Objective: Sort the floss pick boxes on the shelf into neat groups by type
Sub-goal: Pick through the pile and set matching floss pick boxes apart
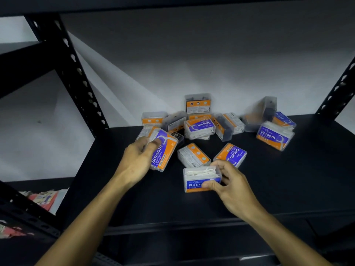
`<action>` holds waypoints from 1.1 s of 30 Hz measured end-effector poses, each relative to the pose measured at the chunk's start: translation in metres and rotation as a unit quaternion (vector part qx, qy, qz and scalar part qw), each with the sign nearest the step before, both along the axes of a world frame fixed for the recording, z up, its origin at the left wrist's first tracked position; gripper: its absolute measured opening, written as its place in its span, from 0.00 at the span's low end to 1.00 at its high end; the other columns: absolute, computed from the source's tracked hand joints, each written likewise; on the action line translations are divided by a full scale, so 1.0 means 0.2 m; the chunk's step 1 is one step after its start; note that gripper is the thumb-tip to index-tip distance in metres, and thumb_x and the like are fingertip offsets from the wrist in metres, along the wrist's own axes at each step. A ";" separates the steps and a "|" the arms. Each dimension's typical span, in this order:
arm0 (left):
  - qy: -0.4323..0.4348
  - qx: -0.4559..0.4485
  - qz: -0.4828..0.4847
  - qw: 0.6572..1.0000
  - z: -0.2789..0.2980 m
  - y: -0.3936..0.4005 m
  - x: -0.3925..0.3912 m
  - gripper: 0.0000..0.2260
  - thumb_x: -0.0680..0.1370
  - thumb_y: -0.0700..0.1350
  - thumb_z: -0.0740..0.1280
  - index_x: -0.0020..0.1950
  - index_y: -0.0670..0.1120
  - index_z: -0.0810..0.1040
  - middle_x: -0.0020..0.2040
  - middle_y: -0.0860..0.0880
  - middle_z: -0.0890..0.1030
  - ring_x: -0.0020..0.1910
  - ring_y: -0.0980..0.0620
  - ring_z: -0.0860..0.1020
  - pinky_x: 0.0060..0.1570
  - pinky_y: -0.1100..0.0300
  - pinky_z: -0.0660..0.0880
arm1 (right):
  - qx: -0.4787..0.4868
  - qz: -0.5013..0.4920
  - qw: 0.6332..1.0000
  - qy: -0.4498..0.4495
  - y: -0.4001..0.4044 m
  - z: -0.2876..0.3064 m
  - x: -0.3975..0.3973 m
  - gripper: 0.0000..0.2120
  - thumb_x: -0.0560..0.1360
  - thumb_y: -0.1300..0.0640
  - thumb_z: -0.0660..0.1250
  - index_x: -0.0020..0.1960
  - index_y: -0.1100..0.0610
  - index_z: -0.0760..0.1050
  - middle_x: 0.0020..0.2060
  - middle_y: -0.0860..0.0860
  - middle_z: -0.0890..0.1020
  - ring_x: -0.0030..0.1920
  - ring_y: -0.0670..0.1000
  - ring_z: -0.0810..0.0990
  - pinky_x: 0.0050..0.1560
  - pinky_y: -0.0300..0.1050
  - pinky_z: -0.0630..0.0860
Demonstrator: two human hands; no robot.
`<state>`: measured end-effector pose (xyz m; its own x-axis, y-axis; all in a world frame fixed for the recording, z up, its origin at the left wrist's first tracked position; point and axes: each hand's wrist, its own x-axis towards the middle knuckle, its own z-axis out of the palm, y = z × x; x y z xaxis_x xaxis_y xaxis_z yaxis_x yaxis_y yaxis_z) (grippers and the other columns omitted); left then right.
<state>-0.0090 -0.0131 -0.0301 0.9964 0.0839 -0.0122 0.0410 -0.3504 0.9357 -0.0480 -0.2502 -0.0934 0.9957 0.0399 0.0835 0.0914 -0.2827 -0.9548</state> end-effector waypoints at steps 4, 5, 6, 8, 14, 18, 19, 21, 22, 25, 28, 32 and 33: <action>0.005 0.000 -0.001 1.000 -0.01 -0.01 0.01 0.09 0.80 0.57 0.63 0.54 0.55 0.78 0.46 0.52 0.84 0.41 0.59 0.84 0.39 0.65 0.74 | 0.000 0.001 1.000 0.000 0.02 0.00 0.02 0.19 0.68 0.62 0.76 0.54 0.52 0.74 0.50 0.47 0.82 0.51 0.41 0.81 0.51 0.39 0.79; 0.006 0.002 -0.002 1.000 -0.01 -0.01 0.01 0.10 0.80 0.57 0.63 0.55 0.55 0.78 0.46 0.52 0.84 0.41 0.58 0.84 0.39 0.65 0.74 | 0.000 0.002 1.000 -0.001 0.02 0.00 0.03 0.19 0.68 0.62 0.76 0.55 0.53 0.74 0.51 0.47 0.81 0.51 0.41 0.81 0.51 0.39 0.79; 0.006 0.002 -0.003 1.000 -0.01 -0.01 0.01 0.10 0.80 0.57 0.63 0.55 0.55 0.79 0.46 0.52 0.84 0.41 0.58 0.84 0.39 0.65 0.74 | -0.001 0.001 1.000 -0.002 0.03 0.00 0.04 0.19 0.68 0.62 0.76 0.55 0.53 0.74 0.51 0.47 0.81 0.51 0.41 0.81 0.51 0.39 0.79; 0.004 0.002 -0.008 1.000 -0.01 -0.02 0.01 0.08 0.81 0.56 0.63 0.53 0.55 0.79 0.45 0.52 0.85 0.40 0.59 0.84 0.40 0.64 0.74 | -0.005 -0.003 1.000 -0.005 0.04 -0.01 0.05 0.20 0.68 0.61 0.76 0.56 0.53 0.73 0.51 0.47 0.81 0.51 0.40 0.81 0.51 0.39 0.79; 0.004 0.006 -0.005 1.000 0.00 -0.02 0.01 0.09 0.80 0.57 0.63 0.55 0.55 0.78 0.45 0.53 0.84 0.40 0.61 0.83 0.37 0.68 0.73 | -0.004 -0.004 1.000 -0.007 0.05 -0.01 0.06 0.21 0.68 0.62 0.75 0.58 0.55 0.73 0.51 0.47 0.80 0.51 0.38 0.80 0.49 0.34 0.77; -0.002 0.002 0.001 1.000 0.01 0.00 0.00 0.09 0.81 0.56 0.63 0.52 0.54 0.79 0.43 0.53 0.85 0.38 0.61 0.83 0.34 0.71 0.74 | -0.004 -0.003 1.000 -0.008 0.05 -0.01 0.05 0.22 0.68 0.62 0.76 0.59 0.55 0.73 0.51 0.46 0.80 0.51 0.36 0.79 0.49 0.31 0.77; -0.002 0.003 0.003 1.000 0.01 0.00 0.00 0.09 0.81 0.56 0.63 0.52 0.54 0.79 0.43 0.53 0.85 0.38 0.61 0.83 0.34 0.70 0.74 | -0.004 -0.004 1.000 -0.008 0.05 -0.01 0.05 0.22 0.68 0.62 0.76 0.59 0.55 0.73 0.51 0.45 0.80 0.51 0.36 0.79 0.48 0.31 0.76; 0.000 0.007 0.005 1.000 0.01 0.00 0.00 0.09 0.81 0.56 0.62 0.51 0.54 0.78 0.43 0.53 0.84 0.38 0.62 0.83 0.36 0.68 0.74 | -0.003 -0.004 1.000 -0.007 0.05 -0.01 0.05 0.23 0.68 0.62 0.76 0.60 0.54 0.72 0.51 0.45 0.79 0.51 0.35 0.79 0.48 0.29 0.75; 0.000 0.008 0.005 1.000 0.01 0.01 0.00 0.08 0.81 0.56 0.62 0.51 0.55 0.78 0.43 0.53 0.84 0.38 0.62 0.83 0.36 0.67 0.74 | -0.004 -0.002 1.000 -0.006 0.05 -0.01 0.05 0.24 0.68 0.61 0.76 0.60 0.54 0.72 0.52 0.45 0.80 0.51 0.35 0.78 0.48 0.29 0.75; -0.002 0.009 0.003 1.000 0.01 0.00 0.00 0.09 0.80 0.57 0.62 0.52 0.55 0.78 0.43 0.53 0.84 0.38 0.61 0.83 0.37 0.67 0.74 | -0.006 0.005 1.000 -0.008 0.04 -0.01 0.05 0.26 0.67 0.61 0.76 0.61 0.51 0.71 0.53 0.45 0.79 0.53 0.35 0.78 0.50 0.29 0.75; -0.001 0.012 -0.001 1.000 0.03 -0.02 0.01 0.09 0.80 0.57 0.62 0.52 0.54 0.78 0.44 0.53 0.84 0.39 0.59 0.83 0.37 0.67 0.73 | -0.011 0.017 1.000 -0.015 0.02 -0.01 0.05 0.30 0.66 0.60 0.78 0.62 0.45 0.68 0.55 0.42 0.78 0.55 0.35 0.77 0.52 0.28 0.73; -0.030 0.016 -0.004 0.999 0.08 -0.09 0.02 0.08 0.81 0.56 0.62 0.49 0.54 0.78 0.42 0.54 0.83 0.38 0.60 0.83 0.34 0.71 0.73 | -0.032 0.016 0.998 -0.050 -0.02 0.00 0.04 0.35 0.61 0.56 0.80 0.62 0.43 0.68 0.55 0.44 0.76 0.58 0.37 0.75 0.58 0.28 0.71; -0.042 0.017 -0.003 0.999 0.10 -0.12 0.03 0.09 0.81 0.55 0.62 0.49 0.53 0.79 0.42 0.53 0.83 0.37 0.62 0.82 0.32 0.73 0.72 | -0.031 0.004 0.997 -0.067 -0.04 0.01 0.04 0.34 0.60 0.54 0.79 0.62 0.44 0.69 0.55 0.45 0.76 0.58 0.38 0.76 0.60 0.30 0.71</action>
<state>-0.0024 -0.0378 -0.0107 0.9943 0.0770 0.0742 -0.0393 -0.3816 0.9235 -0.0399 -0.2586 -0.0914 0.9753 0.0567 0.2136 0.2201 -0.3398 -0.9144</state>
